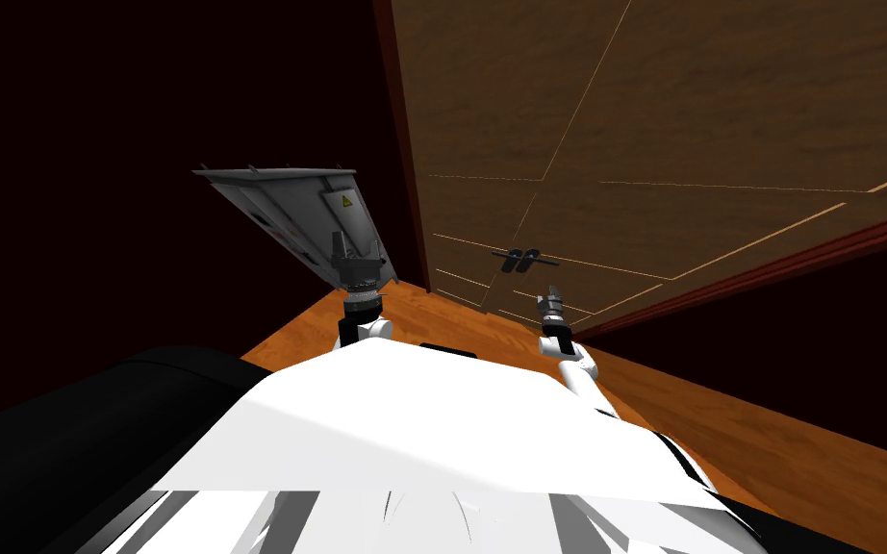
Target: Pull the door open
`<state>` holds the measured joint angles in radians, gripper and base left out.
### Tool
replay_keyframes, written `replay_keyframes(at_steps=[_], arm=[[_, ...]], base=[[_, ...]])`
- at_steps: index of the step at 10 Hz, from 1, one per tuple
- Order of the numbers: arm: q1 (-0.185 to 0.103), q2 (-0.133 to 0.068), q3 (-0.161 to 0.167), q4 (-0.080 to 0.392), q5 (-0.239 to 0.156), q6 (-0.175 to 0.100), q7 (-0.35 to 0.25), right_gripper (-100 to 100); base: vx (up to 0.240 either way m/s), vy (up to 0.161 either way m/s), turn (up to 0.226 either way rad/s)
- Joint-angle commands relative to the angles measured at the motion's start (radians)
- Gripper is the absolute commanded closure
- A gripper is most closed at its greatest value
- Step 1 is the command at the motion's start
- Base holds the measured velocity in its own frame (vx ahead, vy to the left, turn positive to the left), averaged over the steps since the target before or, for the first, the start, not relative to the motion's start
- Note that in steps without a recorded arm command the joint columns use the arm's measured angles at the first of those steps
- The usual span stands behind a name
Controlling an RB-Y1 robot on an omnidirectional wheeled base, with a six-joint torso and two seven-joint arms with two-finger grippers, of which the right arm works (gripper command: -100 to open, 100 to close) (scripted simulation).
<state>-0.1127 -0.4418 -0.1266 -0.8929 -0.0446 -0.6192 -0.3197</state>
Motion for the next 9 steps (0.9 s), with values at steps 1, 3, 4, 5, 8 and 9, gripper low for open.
replay_keyframes(at_steps=[1,3,4,5,8,9], arm=[[-0.024,-0.018,-0.004,0.050,-0.003,-0.003,-0.018,-100],[-0.053,-0.038,-0.009,0.116,-0.007,-0.009,-0.037,-100],[-0.053,-0.038,-0.009,0.122,-0.007,-0.009,-0.037,-100],[-0.066,-0.047,-0.011,0.152,-0.009,-0.012,-0.046,-100],[-0.093,-0.064,-0.015,0.211,-0.012,-0.017,-0.063,-100],[-0.104,-0.072,-0.017,0.237,-0.014,-0.020,-0.071,-100]], base=[[0.099,-0.015,0.054],[0.090,-0.036,0.056],[0.060,-0.018,0.017],[0.061,-0.004,0.029],[0.054,-0.010,0.032],[0.091,-0.019,0.060]])
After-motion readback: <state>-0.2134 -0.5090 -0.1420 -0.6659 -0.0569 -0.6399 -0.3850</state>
